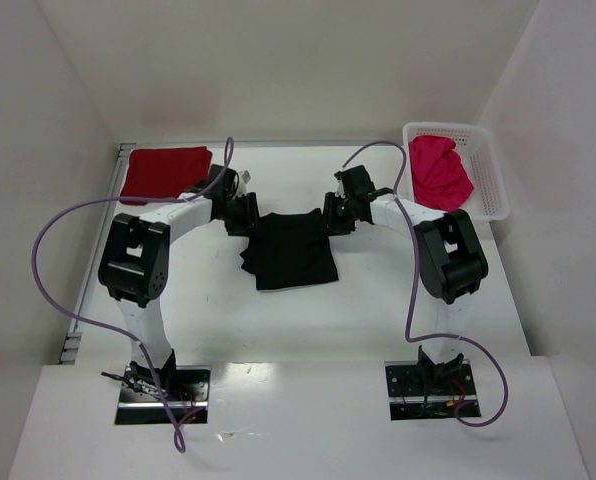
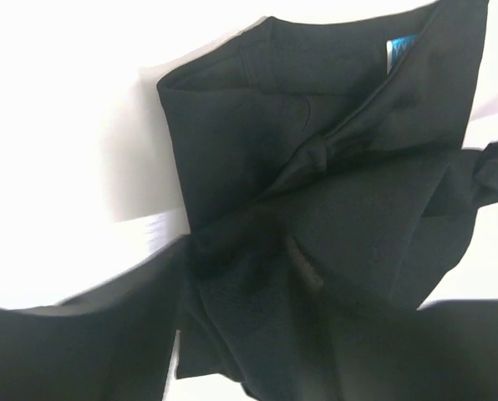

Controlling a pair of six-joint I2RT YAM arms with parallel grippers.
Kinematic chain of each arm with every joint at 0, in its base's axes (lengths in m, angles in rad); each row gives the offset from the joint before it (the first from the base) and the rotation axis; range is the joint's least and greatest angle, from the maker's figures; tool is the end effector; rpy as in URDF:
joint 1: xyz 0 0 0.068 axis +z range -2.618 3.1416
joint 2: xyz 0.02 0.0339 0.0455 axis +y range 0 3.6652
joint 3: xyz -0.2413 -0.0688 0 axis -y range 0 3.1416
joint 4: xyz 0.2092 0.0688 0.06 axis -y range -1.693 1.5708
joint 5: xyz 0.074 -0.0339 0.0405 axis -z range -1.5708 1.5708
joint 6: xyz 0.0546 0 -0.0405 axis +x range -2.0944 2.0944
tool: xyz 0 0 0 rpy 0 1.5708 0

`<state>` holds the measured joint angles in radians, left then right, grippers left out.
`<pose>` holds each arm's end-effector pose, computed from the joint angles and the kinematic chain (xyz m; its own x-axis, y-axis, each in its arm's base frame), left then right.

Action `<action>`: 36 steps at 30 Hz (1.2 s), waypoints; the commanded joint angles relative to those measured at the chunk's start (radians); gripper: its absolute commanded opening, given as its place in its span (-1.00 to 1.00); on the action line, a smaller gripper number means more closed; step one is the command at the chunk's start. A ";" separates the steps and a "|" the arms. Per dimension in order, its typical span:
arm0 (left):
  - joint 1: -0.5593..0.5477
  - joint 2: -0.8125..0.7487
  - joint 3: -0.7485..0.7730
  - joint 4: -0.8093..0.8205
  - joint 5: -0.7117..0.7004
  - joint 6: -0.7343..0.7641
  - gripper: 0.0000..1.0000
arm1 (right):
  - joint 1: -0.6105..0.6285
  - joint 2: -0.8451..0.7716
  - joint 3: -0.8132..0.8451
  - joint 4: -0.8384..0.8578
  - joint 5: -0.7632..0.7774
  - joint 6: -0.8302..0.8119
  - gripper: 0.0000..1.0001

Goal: Fold and stack the t-shirts
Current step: Fold the long partially folded tshirt into a neat square

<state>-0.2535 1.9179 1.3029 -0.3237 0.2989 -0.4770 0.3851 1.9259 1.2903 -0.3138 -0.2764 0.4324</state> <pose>0.3659 -0.1114 0.1669 -0.8812 -0.2250 -0.4158 0.0040 0.8760 -0.4823 0.3480 0.1571 0.1610 -0.8973 0.0713 -0.4356 -0.1461 0.8833 0.4454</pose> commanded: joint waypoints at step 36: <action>0.066 -0.106 0.105 0.066 0.077 0.015 -0.89 | 0.000 -0.159 0.076 0.173 -0.037 -0.030 -0.84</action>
<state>-0.2001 1.8229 1.3502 -0.3038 0.3466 -0.4717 0.3851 1.7645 1.3022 -0.2218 -0.3042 0.4290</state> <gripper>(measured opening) 0.062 0.078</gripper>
